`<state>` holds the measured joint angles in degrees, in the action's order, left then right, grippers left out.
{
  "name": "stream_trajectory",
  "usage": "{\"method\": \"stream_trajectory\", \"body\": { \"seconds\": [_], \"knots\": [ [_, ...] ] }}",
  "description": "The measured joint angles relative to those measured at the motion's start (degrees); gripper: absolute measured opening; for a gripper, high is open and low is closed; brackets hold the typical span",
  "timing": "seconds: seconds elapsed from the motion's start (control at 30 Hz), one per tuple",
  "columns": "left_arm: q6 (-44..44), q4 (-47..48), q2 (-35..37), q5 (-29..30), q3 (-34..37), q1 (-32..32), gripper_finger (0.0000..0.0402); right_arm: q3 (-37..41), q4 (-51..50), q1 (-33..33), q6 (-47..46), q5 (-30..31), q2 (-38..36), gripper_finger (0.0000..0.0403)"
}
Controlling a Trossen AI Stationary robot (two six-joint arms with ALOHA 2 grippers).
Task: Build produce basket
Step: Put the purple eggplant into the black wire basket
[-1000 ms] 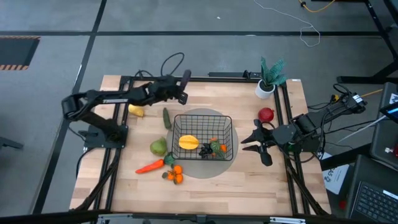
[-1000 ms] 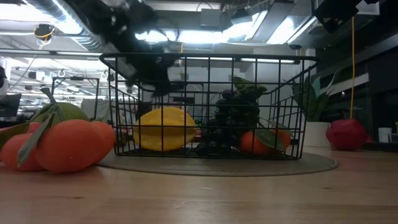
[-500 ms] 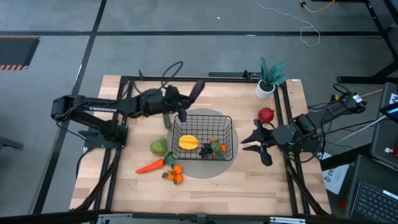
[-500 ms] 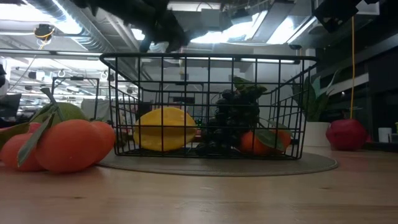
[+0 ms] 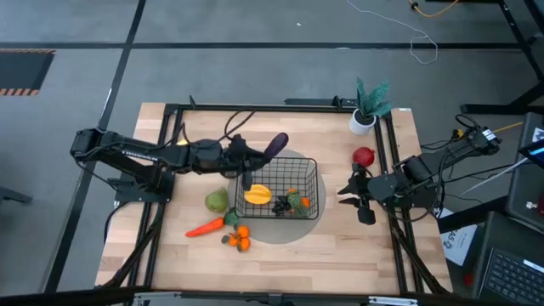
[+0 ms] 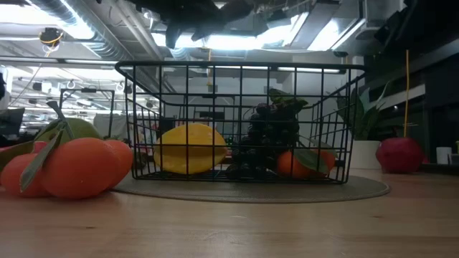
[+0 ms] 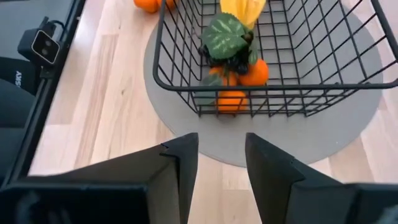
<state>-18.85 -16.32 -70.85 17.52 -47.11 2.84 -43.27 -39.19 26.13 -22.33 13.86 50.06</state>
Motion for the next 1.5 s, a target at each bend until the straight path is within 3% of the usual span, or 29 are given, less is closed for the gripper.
{"method": "stream_trajectory", "body": {
  "seconds": [0.77,1.0,1.5],
  "knots": [
    [0.02,-3.75,-2.6,-0.17,0.02,7.64,0.0031,0.0,0.02,-0.01,-1.34,0.01,0.0,0.0124],
    [0.32,-3.59,-4.73,-6.06,0.05,8.4,0.0032,0.0,0.02,-0.01,-1.24,0.01,0.02,0.0124],
    [4.61,-3.46,-5.79,-2.82,0.07,8.71,0.0041,0.0,0.06,-0.02,-1.35,0.03,0.04,0.0124]
  ]
}}
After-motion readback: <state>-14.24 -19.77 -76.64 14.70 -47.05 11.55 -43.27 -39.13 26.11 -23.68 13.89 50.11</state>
